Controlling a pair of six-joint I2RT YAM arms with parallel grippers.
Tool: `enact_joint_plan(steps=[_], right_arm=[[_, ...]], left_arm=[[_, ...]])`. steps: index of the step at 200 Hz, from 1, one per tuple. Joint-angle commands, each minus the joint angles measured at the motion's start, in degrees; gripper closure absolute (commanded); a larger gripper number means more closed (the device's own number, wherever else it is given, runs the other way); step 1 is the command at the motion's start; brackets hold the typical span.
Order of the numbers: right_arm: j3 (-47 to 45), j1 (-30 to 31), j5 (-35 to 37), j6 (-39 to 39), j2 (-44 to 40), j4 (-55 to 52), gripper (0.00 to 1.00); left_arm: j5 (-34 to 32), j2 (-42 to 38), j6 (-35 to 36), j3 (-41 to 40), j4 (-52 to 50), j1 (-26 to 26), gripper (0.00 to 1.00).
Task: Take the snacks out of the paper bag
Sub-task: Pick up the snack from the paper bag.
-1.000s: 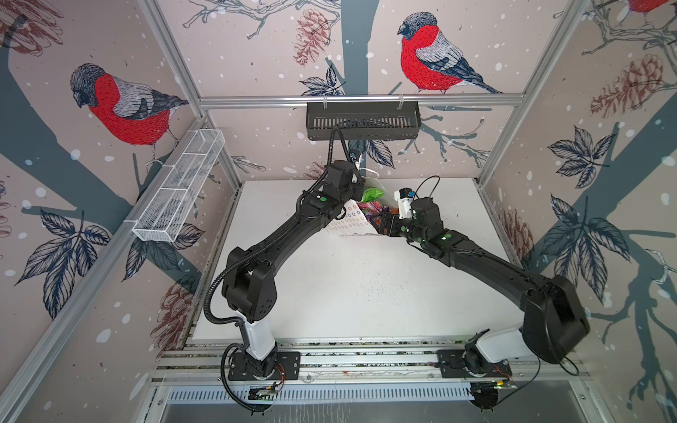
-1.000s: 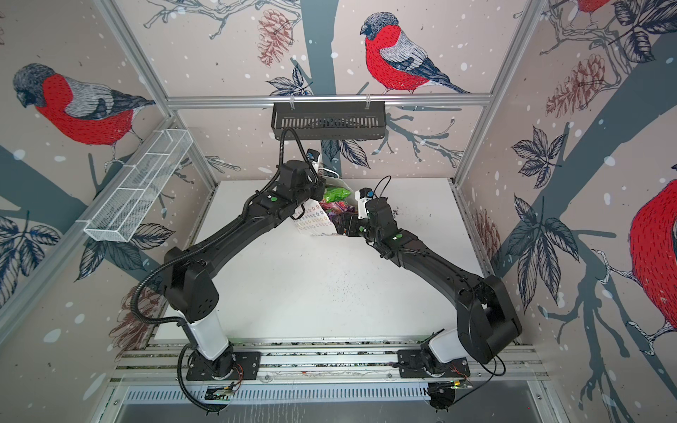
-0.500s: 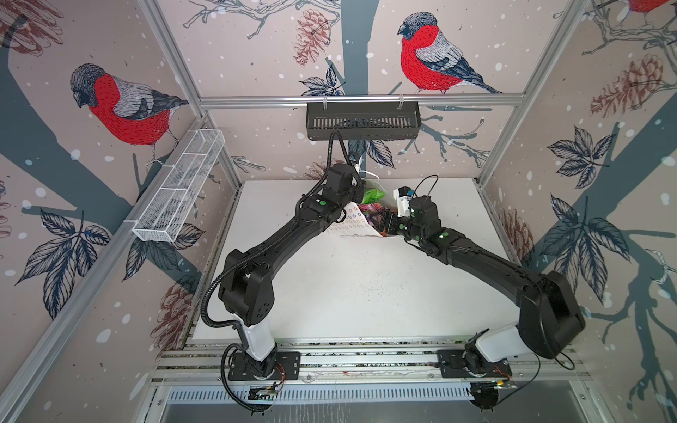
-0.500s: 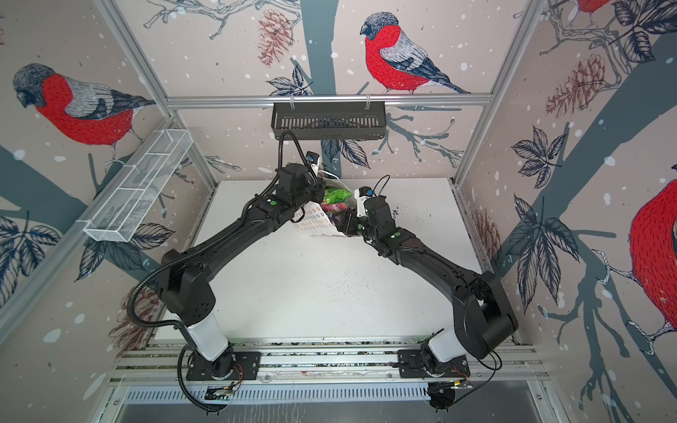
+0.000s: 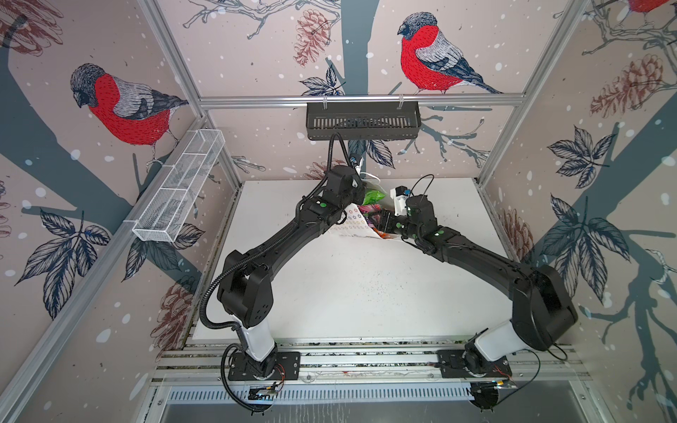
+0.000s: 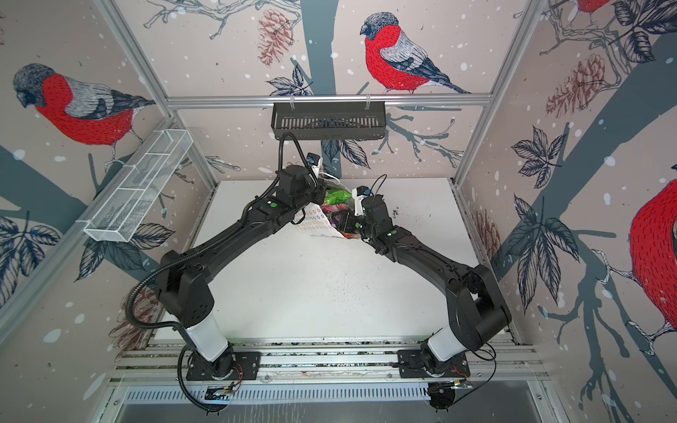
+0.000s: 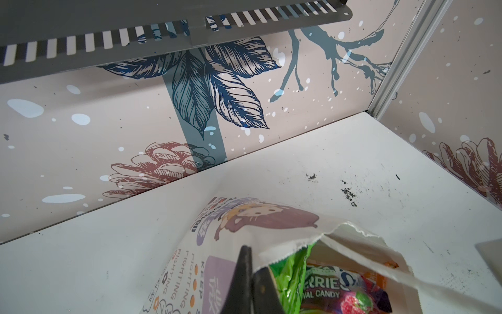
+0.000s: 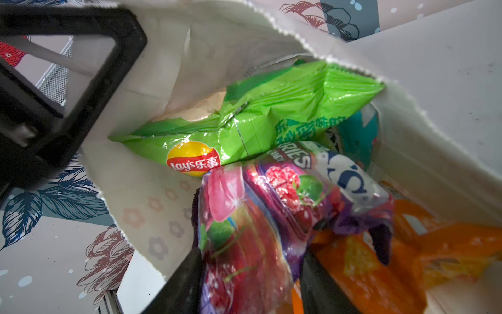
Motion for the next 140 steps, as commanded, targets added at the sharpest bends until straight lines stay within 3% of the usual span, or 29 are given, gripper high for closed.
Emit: enact_joint_plan(steps=[1, 20, 45, 82, 140], right_arm=[[0.4, 0.1, -1.5, 0.6, 0.5, 1.6, 0.5], [0.6, 0.1, -1.6, 0.7, 0.9, 1.7, 0.62], [0.8, -0.1, -1.8, 0.8, 1.0, 1.7, 0.68], [1.3, -0.4, -1.9, 0.6, 0.7, 1.6, 0.95], [2.3, -0.4, -1.6, -1.6, -1.6, 0.4, 0.99]], left_arm=[[0.7, -0.1, 0.1, 0.6, 3.5, -0.2, 1.0], [0.6, -0.1, 0.1, 0.5, 3.5, -0.2, 1.0], [0.0, 0.0, 0.4, 0.3, 3.4, -0.2, 1.0], [-1.4, 0.2, 1.0, 0.1, 3.1, -0.2, 1.0], [-4.0, -0.3, 2.0, -0.9, 3.2, -0.2, 1.0]])
